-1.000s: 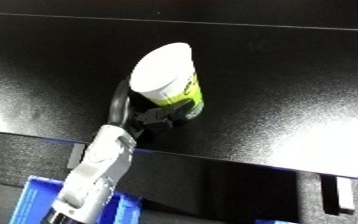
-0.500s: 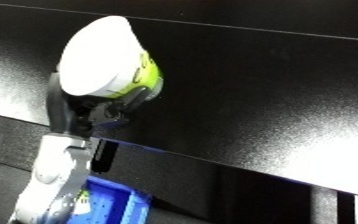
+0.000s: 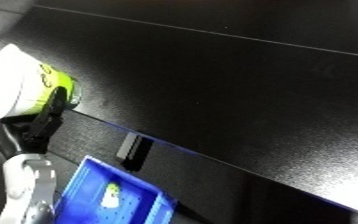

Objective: Pick up the object and place it into the box

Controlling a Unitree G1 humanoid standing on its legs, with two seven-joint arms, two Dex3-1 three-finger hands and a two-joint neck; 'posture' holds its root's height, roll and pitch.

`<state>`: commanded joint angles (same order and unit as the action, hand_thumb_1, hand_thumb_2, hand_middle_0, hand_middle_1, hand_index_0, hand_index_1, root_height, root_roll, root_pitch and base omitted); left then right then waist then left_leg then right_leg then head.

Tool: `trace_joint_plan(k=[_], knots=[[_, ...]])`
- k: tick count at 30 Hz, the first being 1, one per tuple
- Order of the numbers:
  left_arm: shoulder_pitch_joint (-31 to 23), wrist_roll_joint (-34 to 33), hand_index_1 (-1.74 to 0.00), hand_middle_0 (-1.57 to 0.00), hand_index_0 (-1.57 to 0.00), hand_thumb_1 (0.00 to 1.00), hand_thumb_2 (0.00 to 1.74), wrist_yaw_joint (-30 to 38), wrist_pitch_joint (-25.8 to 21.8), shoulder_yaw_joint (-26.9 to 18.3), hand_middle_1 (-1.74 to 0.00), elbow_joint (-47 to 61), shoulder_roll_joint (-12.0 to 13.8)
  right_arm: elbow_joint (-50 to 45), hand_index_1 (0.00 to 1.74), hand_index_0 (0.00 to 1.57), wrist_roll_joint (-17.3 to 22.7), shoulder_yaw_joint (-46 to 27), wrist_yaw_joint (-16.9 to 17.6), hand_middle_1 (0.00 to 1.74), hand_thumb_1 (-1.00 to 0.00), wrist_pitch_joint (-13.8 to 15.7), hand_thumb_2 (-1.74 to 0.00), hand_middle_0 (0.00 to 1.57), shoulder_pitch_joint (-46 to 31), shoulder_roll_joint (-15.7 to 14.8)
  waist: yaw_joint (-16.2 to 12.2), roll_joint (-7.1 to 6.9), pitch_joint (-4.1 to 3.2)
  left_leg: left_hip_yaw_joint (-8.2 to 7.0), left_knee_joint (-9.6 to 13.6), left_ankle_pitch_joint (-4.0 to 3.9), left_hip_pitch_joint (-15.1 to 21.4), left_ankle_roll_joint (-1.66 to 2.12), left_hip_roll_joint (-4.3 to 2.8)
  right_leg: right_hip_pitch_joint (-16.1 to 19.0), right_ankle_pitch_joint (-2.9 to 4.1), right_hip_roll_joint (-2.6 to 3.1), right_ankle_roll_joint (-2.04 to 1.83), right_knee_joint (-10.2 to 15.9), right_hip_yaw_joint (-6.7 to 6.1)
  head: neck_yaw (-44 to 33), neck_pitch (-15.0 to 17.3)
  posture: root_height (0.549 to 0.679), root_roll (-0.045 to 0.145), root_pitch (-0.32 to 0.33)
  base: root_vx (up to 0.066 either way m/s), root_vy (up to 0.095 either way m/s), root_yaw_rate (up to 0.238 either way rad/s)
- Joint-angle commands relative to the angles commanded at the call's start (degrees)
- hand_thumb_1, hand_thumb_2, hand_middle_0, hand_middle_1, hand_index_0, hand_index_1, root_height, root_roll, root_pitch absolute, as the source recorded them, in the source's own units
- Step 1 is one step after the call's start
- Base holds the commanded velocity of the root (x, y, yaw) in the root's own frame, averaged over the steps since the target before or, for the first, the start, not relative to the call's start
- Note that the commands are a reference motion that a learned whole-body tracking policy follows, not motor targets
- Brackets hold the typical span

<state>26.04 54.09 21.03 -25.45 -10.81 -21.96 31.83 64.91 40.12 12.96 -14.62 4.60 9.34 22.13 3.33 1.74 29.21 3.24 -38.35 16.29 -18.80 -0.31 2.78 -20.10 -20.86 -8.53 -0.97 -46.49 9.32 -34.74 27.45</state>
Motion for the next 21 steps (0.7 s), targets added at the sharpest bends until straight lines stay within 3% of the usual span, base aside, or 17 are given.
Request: trace_joint_plan(k=[4,8,13,19,21], knots=[[-2.8,2.8,-1.30,-1.18,-1.18,0.75,1.30,0.3,-4.4,-1.9,-1.30,-10.1,0.3,-0.1,0.00,0.00,-0.5,0.4,0.3,0.00,0.00,-0.6,0.00,0.00,-0.1,0.2,-0.1,-0.13,-0.23,0.00,0.4,-0.32,0.2,-0.20,0.01,0.3,-0.45,0.34,0.15,0.1,-0.04,-6.0,-0.1,0.636,0.061,-0.057,-0.003,0.039,0.012],[-4.0,7.3,-1.30,-1.18,-1.18,0.75,1.30,0.1,-5.4,-3.2,-1.30,-19.1,1.8,0.5,0.00,0.00,-0.5,1.3,0.4,0.00,0.00,-0.8,0.00,0.00,0.6,0.4,-0.2,-0.31,-0.50,-0.10,0.9,-0.76,0.1,-0.27,-0.13,0.6,-0.85,0.60,0.26,0.4,-0.13,-12.5,1.1,0.635,0.059,-0.057,-0.002,0.048,0.019],[-3.1,9.2,-1.30,-1.18,-1.18,0.75,1.30,-2.5,-2.6,-3.9,-1.30,-28.9,3.8,0.7,0.00,0.00,-0.6,2.2,0.7,0.00,0.00,-1.1,0.00,0.00,1.3,0.4,-0.4,-0.97,-0.58,-0.21,1.2,-1.24,-0.4,-0.35,-0.43,0.7,-1.24,0.89,0.25,0.4,0.03,-17.2,2.5,0.634,0.053,-0.056,-0.006,0.020,0.052],[-1.3,9.5,-1.30,-1.18,-1.18,0.75,1.30,-6.8,1.6,-3.5,-1.30,-37.9,6.0,1.3,0.00,0.00,-1.1,3.2,0.0,0.00,0.00,-0.9,0.00,0.00,1.6,0.1,-0.7,-2.30,-0.44,-0.06,2.0,-1.83,-0.5,-0.15,-1.04,1.1,-1.53,1.52,0.23,0.7,0.11,-20.2,3.9,0.635,0.045,-0.056,-0.001,0.006,0.045],[-0.9,9.3,-1.13,-1.02,-1.02,0.65,1.13,-8.3,3.2,-3.2,-1.13,-40.4,6.4,1.5,0.00,0.00,-1.3,3.5,-0.2,0.00,0.00,-0.8,0.00,0.00,1.6,0.0,-0.8,-2.67,-0.42,0.00,2.3,-2.02,-0.5,-0.06,-1.20,1.3,-1.54,1.69,0.19,1.0,0.10,-20.7,4.3,0.635,0.044,-0.056,0.005,0.007,0.031]])
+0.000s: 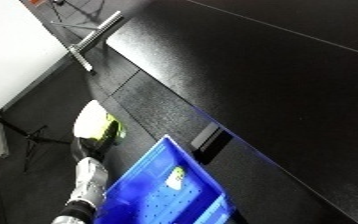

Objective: Pick up the object and place it into the box

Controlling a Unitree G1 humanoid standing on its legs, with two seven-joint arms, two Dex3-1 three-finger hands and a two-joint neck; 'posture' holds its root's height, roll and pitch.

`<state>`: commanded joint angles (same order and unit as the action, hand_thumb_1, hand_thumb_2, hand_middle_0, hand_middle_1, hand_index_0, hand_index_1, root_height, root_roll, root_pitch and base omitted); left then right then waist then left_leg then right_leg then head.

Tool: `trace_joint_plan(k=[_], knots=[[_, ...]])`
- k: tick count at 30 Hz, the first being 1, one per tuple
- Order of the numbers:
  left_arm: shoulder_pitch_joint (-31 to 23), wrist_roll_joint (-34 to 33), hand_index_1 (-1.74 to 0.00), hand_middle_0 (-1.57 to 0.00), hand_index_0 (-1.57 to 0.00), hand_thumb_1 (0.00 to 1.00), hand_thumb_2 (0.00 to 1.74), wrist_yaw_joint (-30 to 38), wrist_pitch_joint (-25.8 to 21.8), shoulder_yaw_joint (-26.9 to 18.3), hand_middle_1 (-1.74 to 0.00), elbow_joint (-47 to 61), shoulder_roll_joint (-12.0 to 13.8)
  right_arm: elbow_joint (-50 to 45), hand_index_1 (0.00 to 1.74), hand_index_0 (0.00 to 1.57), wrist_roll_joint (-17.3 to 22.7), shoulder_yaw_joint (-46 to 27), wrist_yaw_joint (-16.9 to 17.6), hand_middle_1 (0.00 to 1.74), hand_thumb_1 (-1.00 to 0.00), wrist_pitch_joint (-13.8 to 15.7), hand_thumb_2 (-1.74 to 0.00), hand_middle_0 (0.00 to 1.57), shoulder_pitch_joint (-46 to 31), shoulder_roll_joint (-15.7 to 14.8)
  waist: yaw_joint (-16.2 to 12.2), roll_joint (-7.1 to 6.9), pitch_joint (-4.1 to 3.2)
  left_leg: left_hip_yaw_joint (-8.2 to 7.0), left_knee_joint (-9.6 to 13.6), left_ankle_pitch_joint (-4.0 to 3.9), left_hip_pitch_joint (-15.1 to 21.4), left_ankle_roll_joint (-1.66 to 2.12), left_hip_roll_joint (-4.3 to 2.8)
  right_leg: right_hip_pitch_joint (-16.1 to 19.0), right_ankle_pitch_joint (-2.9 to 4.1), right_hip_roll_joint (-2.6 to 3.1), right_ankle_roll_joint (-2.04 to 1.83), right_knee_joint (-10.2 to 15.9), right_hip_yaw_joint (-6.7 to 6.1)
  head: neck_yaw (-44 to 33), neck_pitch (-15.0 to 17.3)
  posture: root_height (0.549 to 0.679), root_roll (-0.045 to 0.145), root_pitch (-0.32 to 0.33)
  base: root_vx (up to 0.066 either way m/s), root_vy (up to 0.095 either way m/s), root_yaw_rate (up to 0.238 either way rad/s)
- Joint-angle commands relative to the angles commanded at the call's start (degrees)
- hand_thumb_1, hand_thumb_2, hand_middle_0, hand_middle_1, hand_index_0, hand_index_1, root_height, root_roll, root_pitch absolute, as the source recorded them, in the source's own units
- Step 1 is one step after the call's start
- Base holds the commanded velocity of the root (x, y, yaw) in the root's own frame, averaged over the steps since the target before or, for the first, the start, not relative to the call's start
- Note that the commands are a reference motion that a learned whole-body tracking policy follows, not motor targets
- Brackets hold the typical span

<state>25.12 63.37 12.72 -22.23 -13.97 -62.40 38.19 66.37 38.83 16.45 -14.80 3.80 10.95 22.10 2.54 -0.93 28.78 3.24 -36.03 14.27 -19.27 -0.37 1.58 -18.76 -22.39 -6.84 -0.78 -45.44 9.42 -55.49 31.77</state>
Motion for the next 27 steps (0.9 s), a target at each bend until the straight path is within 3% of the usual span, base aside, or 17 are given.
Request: trace_joint_plan(k=[6,13,27], knots=[[1.1,0.9,-0.61,-0.55,-0.55,0.35,0.61,-4.4,4.1,0.9,-0.61,-5.8,0.6,0.3,0.00,0.00,-0.3,0.5,-0.5,0.00,0.00,0.0,0.00,0.00,0.2,-0.1,-0.3,-0.95,0.07,-0.04,0.8,-0.31,0.3,0.17,-0.44,0.7,0.00,0.49,0.03,0.9,0.06,-0.2,0.7,0.637,0.040,-0.056,0.001,0.001,0.012],[1.5,1.1,0.00,0.00,0.00,0.00,0.00,-8.0,4.7,1.4,0.00,-9.7,1.2,0.7,0.00,0.00,-0.2,0.7,-0.9,0.00,0.00,0.2,0.00,0.00,0.0,-0.2,-0.5,-1.73,0.20,-0.23,1.3,-0.26,0.6,0.28,-0.78,1.3,0.18,0.81,0.01,1.9,0.11,0.9,0.9,0.638,0.037,-0.056,-0.001,0.000,-0.005],[1.7,-1.2,0.00,0.00,0.00,0.00,0.00,-10.6,5.1,2.7,0.00,-11.4,1.0,0.7,0.00,0.00,0.8,1.0,-1.0,0.00,0.00,0.5,0.00,0.00,-0.1,-0.4,-0.3,-1.92,0.11,-0.48,2.8,-0.53,1.3,0.53,-0.56,2.2,1.12,0.80,-0.30,4.3,0.30,5.4,1.2,0.641,0.034,-0.052,-0.007,-0.003,0.000]])
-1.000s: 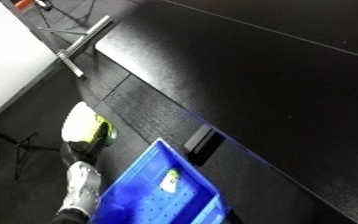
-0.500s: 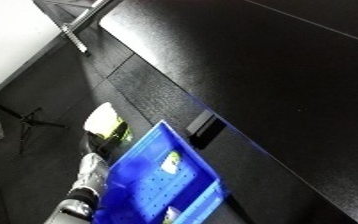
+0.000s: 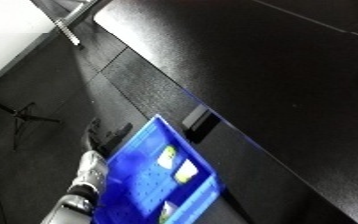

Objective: Pick up the object and place it into the box

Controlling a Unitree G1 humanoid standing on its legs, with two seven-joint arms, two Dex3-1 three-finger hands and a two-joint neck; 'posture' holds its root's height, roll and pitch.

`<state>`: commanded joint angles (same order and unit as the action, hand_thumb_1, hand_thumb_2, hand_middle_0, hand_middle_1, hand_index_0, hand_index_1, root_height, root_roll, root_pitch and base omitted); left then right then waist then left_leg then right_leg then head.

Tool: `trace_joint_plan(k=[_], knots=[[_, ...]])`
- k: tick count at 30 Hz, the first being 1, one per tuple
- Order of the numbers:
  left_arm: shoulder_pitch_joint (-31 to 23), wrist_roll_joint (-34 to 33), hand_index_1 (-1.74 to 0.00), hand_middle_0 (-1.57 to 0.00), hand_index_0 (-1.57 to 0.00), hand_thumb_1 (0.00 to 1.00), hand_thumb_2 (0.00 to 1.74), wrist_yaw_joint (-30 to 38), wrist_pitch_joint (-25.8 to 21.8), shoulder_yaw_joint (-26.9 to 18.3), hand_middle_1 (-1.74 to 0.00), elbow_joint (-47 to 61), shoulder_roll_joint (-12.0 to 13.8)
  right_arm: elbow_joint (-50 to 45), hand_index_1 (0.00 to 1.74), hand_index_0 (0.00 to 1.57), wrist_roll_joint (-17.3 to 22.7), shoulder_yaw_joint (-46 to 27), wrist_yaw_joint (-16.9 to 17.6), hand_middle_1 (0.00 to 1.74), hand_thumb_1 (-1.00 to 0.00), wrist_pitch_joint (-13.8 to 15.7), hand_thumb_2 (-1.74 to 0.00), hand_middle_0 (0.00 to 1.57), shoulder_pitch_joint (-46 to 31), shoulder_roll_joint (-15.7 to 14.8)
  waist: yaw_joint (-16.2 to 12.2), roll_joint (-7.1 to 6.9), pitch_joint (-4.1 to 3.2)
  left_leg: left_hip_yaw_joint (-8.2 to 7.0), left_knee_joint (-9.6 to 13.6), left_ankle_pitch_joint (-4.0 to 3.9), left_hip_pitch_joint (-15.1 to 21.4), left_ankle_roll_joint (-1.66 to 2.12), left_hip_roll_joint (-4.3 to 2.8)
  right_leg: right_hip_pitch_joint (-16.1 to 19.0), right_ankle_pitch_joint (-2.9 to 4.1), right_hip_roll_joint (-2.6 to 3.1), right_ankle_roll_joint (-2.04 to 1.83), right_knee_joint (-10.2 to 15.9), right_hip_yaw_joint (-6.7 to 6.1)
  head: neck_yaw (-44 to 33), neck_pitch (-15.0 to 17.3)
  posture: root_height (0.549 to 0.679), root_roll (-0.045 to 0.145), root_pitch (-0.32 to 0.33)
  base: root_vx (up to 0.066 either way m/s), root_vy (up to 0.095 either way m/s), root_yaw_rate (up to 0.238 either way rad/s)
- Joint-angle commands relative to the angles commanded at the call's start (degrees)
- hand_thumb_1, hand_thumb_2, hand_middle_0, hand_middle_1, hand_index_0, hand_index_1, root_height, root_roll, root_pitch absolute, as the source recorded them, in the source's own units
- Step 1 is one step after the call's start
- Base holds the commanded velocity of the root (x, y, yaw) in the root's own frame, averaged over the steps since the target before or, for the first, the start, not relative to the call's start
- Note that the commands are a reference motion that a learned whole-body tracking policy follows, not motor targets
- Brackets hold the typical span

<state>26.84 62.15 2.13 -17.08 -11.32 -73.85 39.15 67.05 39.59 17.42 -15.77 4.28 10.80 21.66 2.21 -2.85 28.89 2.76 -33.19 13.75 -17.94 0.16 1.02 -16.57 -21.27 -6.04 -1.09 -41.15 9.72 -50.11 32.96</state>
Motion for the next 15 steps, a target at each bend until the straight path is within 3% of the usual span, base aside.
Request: trace_joint_plan(k=[8,15], knots=[[0.0,-7.0,0.00,0.00,0.00,0.00,0.00,-4.4,-0.8,2.6,0.00,0.8,-0.5,-0.5,0.00,0.00,0.6,0.4,0.2,0.00,0.00,0.4,0.00,0.00,0.3,-0.1,-0.1,0.08,0.16,-0.64,-0.7,0.76,-0.1,-0.14,-0.02,-0.4,0.72,-0.01,-0.38,0.3,-0.26,9.2,0.2,0.641,0.028,-0.048,-0.027,-0.011,-0.047],[-1.8,-11.4,0.00,0.00,0.00,0.00,0.00,-13.6,-0.3,6.3,0.00,4.3,-3.1,-1.0,0.00,0.00,0.6,0.4,0.6,0.00,0.00,0.7,0.00,0.00,1.1,0.3,-0.1,0.62,0.35,-1.46,-1.1,1.44,0.2,-0.13,-0.19,-0.6,1.88,0.09,-0.85,1.2,-0.99,26.2,0.8,0.643,0.023,-0.044,-0.033,0.002,-0.103]])
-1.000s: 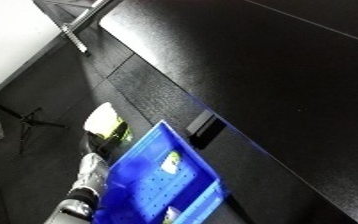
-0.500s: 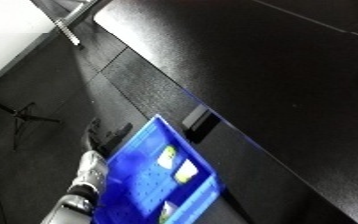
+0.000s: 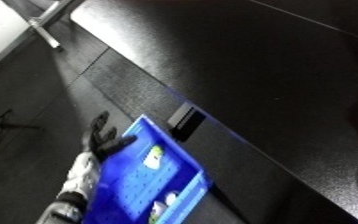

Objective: Pick up the object and place it into the box

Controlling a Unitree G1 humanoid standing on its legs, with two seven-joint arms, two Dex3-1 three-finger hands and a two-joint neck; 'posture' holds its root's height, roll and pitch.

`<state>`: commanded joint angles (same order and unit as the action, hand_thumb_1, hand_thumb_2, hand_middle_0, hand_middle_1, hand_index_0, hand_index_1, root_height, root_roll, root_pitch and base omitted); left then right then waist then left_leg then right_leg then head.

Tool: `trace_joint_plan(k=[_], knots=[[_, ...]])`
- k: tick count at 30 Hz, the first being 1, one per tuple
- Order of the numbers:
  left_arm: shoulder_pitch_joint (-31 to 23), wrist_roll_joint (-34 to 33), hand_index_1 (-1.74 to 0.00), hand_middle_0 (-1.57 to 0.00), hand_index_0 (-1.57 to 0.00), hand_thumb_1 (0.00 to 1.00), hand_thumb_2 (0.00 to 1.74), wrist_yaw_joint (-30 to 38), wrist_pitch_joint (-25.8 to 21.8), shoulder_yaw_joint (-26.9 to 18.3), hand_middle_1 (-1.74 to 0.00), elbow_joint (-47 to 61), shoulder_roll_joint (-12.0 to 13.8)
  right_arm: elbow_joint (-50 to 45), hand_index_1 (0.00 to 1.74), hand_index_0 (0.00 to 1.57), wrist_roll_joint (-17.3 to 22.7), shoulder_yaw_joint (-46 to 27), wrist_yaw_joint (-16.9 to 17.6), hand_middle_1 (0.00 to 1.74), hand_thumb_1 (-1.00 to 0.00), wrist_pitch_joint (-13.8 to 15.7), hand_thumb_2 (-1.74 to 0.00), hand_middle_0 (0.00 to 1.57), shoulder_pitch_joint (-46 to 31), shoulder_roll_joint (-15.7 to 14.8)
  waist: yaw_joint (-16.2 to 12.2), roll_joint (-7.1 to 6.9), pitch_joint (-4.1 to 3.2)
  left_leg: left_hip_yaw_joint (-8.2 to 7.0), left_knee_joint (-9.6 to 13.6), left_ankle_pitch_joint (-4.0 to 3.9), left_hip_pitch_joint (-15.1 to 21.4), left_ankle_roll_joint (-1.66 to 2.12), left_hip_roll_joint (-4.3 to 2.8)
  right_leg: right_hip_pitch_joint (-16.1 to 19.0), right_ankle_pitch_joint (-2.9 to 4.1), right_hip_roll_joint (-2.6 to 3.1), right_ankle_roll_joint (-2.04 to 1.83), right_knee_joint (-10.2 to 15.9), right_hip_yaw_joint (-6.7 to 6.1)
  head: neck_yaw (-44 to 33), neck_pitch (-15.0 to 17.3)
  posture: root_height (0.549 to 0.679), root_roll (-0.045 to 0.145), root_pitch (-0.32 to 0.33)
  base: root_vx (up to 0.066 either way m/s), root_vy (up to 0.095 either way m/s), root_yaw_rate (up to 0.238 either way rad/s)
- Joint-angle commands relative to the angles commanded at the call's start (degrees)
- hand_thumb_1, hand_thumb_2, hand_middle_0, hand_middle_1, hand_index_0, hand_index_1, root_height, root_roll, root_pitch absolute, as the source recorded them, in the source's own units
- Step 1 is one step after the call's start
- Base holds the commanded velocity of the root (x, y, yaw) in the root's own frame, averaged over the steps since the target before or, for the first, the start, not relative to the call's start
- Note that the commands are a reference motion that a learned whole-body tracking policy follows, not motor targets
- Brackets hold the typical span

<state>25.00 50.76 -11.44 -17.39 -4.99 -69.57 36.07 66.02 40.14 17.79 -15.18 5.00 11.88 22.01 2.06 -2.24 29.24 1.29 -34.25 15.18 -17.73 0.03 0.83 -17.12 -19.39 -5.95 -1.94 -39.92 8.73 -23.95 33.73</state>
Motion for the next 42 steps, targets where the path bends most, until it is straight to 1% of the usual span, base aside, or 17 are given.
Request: trace_joint_plan(k=[2,5,9,11,14,16,19,23,25,28,32,37,42], knots=[[-0.9,-1.0,0.00,0.00,0.00,0.00,0.00,-2.9,0.7,1.5,0.00,1.0,-1.2,-0.1,0.00,0.00,-0.1,-0.3,0.3,0.00,0.00,0.1,0.00,0.00,0.3,0.2,-0.1,0.43,0.12,-0.22,0.4,-0.09,0.3,0.04,-0.13,0.0,0.39,-0.07,-0.21,0.3,-0.21,4.8,-0.3,0.644,0.021,-0.043,-0.039,0.024,-0.120],[-2.1,-2.5,0.00,0.00,0.00,0.00,0.00,-5.6,1.0,3.8,0.00,2.2,-3.0,-0.2,0.00,0.00,-0.7,-0.9,0.4,0.00,0.00,0.3,0.00,0.00,0.7,0.7,-0.5,1.32,0.15,-0.61,1.4,-0.48,0.8,0.17,-0.38,-0.2,0.89,-0.26,-0.49,0.8,-0.56,12.1,-0.6,0.645,0.020,-0.040,-0.036,0.048,-0.126],[-2.8,-7.5,0.00,0.00,0.00,0.00,0.00,-5.4,-0.1,7.0,0.00,3.2,-4.7,0.2,0.00,0.00,-1.2,-1.5,0.3,0.00,0.00,0.1,0.00,0.00,1.6,1.3,-1.0,2.12,-0.28,-1.17,2.6,-1.12,1.2,0.44,-0.77,-0.6,1.60,-0.51,-0.80,1.4,-0.94,18.9,0.6,0.647,0.020,-0.035,-0.021,0.029,-0.099],[-2.7,-9.8,0.00,0.00,0.00,0.00,0.00,-4.4,-0.6,8.5,0.00,3.7,-5.4,0.4,0.00,0.00,-1.2,-1.5,0.4,0.00,0.00,0.0,0.00,0.00,2.2,1.2,-1.2,2.27,-0.50,-1.41,2.8,-1.22,1.3,0.50,-0.92,-0.7,2.03,-0.60,-0.94,1.8,-1.12,21.8,1.1,0.647,0.020,-0.034,-0.007,-0.008,-0.065],[-2.5,-11.7,0.00,0.00,0.00,0.00,0.00,-3.5,-0.7,10.2,0.00,4.3,-6.2,0.8,0.00,0.00,-1.3,-1.4,0.2,0.00,0.00,-0.2,0.00,0.00,3.0,1.2,-1.5,2.24,-0.74,-1.72,2.4,-0.91,1.4,0.38,-1.06,-0.9,2.56,-0.64,-1.11,2.2,-1.43,26.1,2.4,0.647,0.020,-0.034,-0.003,-0.016,-0.096],[-2.5,-12.8,0.00,0.00,0.00,0.00,0.00,-3.2,-1.0,11.0,0.00,4.6,-6.7,1.0,0.00,0.00,-1.5,-1.4,-0.1,0.00,0.00,-0.2,0.00,0.00,3.4,1.2,-1.7,2.16,-0.87,-1.91,1.9,-0.50,1.3,0.28,-1.13,-1.0,2.88,-0.61,-1.20,2.3,-1.63,28.8,3.9,0.647,0.020,-0.035,-0.004,-0.008,-0.137],[-2.9,-13.5,0.00,0.00,0.00,0.00,0.00,-2.9,-1.6,12.0,0.00,5.0,-7.6,1.2,0.00,0.00,-2.1,-1.7,-0.6,0.00,0.00,-0.1,0.00,0.00,3.8,1.5,-2.0,2.13,-1.05,-2.07,1.0,0.16,1.3,0.13,-1.15,-0.9,3.22,-0.50,-1.21,2.6,-1.95,32.2,5.8,0.647,0.021,-0.036,0.002,0.007,-0.142],[-4.0,-13.3,0.00,0.00,0.00,0.00,0.00,-2.6,-1.0,12.6,0.00,5.5,-8.7,1.2,0.00,0.00,-3.3,-2.0,-1.1,0.00,0.00,0.4,0.00,0.00,4.0,1.9,-2.6,2.31,-1.26,-2.39,-0.2,1.13,1.6,-0.23,-1.05,-0.7,3.20,-0.21,-0.96,2.4,-2.47,37.6,8.8,0.647,0.024,-0.041,0.017,0.027,-0.137],[-4.6,-13.3,0.00,0.00,0.00,0.00,0.00,-2.4,-0.6,12.7,0.00,5.6,-9.3,1.2,0.00,0.00,-3.9,-2.0,-1.3,0.00,0.00,0.7,0.00,0.00,4.2,2.1,-2.8,2.43,-1.39,-2.59,-0.9,1.64,1.6,-0.41,-0.99,-0.7,3.05,-0.04,-0.77,2.0,-2.73,40.1,10.9,0.647,0.025,-0.043,0.017,0.035,-0.155],[-5.6,-12.8,0.00,0.00,0.00,0.00,0.00,-2.0,-0.2,12.9,0.00,5.6,-10.2,1.1,0.00,0.00,-5.0,-2.0,-1.8,0.00,0.00,1.0,0.00,0.00,4.3,2.6,-3.3,2.69,-1.62,-2.77,-1.7,2.27,1.6,-0.60,-0.96,-0.8,2.73,0.21,-0.51,1.4,-3.09,43.3,13.2,0.646,0.027,-0.046,0.024,0.044,-0.163],[-6.7,-12.3,0.00,0.00,0.00,0.00,0.00,-1.4,0.0,13.2,0.00,5.2,-11.3,1.1,0.00,0.00,-6.3,-2.1,-2.3,0.00,0.00,1.8,0.00,0.00,4.6,3.1,-3.9,3.09,-1.79,-3.12,-2.0,2.82,2.1,-0.85,-0.98,-0.8,2.34,0.44,-0.25,0.9,-3.45,46.3,15.7,0.646,0.029,-0.049,0.026,0.041,-0.134],[-7.5,-12.2,0.00,0.00,0.00,0.00,0.00,-1.4,0.1,13.4,0.00,4.5,-12.2,1.0,0.00,0.00,-7.5,-2.1,-3.3,0.00,0.00,2.9,0.00,0.00,5.0,3.7,-4.4,3.53,-1.83,-3.57,-2.2,3.18,2.4,-0.89,-1.00,-0.7,2.24,0.49,-0.20,0.8,-3.72,48.5,16.5,0.646,0.031,-0.051,0.016,0.029,-0.094],[-8.2,-12.1,0.00,0.00,0.00,0.00,0.00,-1.2,0.7,13.3,0.00,4.4,-12.4,-0.8,0.00,0.00,-8.6,-1.5,-5.1,0.00,0.00,3.8,0.00,0.00,4.9,4.3,-4.8,3.74,-1.90,-3.89,-2.2,3.36,2.7,-0.81,-1.01,-0.6,2.05,0.55,-0.22,0.8,-3.86,49.0,15.4,0.646,0.032,-0.051,0.011,0.005,-0.055]])
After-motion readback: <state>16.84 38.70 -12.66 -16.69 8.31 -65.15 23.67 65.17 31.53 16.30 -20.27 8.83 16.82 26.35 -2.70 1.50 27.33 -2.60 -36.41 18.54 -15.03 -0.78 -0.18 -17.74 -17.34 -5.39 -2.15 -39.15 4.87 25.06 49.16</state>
